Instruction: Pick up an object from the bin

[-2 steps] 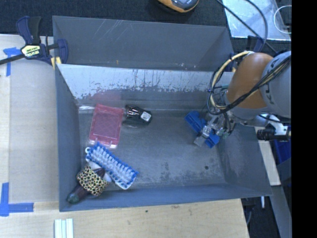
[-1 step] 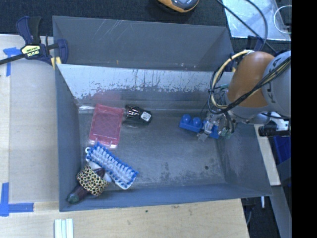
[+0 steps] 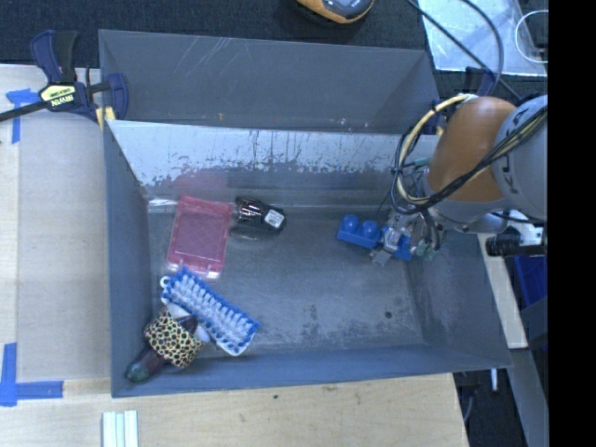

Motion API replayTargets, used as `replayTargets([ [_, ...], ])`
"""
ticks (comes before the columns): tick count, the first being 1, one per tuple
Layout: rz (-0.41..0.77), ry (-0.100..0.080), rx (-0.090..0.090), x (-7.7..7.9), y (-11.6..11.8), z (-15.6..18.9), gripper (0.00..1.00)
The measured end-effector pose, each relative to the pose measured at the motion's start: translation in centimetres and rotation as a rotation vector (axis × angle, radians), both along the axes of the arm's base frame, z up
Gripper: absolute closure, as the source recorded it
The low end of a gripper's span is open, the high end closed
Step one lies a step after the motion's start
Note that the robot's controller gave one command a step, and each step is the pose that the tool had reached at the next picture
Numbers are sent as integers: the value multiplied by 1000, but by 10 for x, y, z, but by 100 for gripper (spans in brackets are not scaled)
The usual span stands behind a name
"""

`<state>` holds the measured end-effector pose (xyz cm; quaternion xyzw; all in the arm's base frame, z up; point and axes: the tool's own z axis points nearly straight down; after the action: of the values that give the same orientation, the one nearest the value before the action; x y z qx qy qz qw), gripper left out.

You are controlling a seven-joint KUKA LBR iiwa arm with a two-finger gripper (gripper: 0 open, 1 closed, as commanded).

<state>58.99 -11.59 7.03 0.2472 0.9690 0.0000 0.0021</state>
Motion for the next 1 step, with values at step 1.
replayTargets([
  [1, 0, 0, 0, 0, 0, 2, 100],
])
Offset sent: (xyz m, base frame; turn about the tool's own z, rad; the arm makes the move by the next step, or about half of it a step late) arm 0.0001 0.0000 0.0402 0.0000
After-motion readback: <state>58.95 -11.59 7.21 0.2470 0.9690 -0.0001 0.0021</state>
